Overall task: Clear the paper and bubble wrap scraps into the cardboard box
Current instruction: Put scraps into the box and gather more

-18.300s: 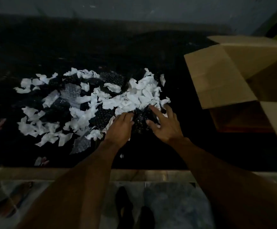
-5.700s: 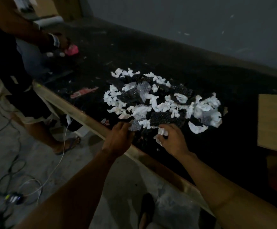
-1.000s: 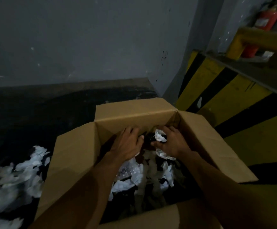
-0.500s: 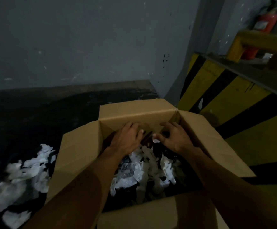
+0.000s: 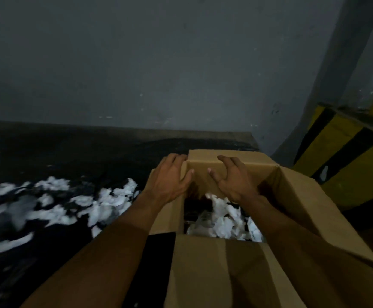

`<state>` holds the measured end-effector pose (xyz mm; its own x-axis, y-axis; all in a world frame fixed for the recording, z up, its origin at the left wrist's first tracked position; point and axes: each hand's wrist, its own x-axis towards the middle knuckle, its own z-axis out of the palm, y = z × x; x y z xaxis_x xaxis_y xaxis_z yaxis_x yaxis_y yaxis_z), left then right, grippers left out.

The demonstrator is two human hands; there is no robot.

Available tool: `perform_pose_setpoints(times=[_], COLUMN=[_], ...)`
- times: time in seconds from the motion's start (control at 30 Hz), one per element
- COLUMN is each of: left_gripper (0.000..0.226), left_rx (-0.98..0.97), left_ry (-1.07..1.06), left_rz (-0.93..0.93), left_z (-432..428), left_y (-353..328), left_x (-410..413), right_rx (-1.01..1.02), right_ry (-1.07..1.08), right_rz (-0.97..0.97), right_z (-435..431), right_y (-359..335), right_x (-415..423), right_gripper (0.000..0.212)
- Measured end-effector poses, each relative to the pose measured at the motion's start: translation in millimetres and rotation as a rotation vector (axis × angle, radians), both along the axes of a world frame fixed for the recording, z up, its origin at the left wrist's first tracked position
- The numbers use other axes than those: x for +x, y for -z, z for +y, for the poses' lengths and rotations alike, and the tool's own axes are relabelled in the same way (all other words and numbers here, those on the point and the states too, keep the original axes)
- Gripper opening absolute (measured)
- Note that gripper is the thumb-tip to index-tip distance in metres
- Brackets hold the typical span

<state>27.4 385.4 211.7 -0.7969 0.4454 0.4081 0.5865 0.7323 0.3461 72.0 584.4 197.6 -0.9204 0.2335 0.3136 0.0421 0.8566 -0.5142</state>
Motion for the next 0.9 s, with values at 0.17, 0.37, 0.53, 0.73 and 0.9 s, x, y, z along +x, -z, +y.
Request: perform_pose_setpoints(times=[0.17,0.37,0.53,0.73,0.9], left_gripper=[0.054,0.052,0.045,0.043,0.046], left_rx=[0.013,0.034,0.05,0.062,-0.024], left_ry=[-0.201,-0.404,-0.533,-0.564,-0.512], left_rz=[0.053,0.048,0.04,0.0,0.005], left_z=[-82.2,-182.5,-260.3,-336.2,-391.4], left_y=[-6.1,-0.1,5.2,19.5,36.1], left_x=[25.3,61.0,80.3,94.1,87.4], right_rx=[0.002,-0.03,-0.005,-0.017,-0.03], right_ry=[-0.153,-0.371,-0.478,-0.483,-0.381], right_rz=[0.019,0.049,0.058,0.016,0.005], right_z=[-79.5,-179.7,-254.4,-332.6,-381.7], right_y=[-10.2,-9.8,-9.1,13.4,46.4], right_x=[-5.6,-9.0,-16.2,-17.9,-11.7], right_gripper=[0.06,0.059,0.058,0.056,0.05])
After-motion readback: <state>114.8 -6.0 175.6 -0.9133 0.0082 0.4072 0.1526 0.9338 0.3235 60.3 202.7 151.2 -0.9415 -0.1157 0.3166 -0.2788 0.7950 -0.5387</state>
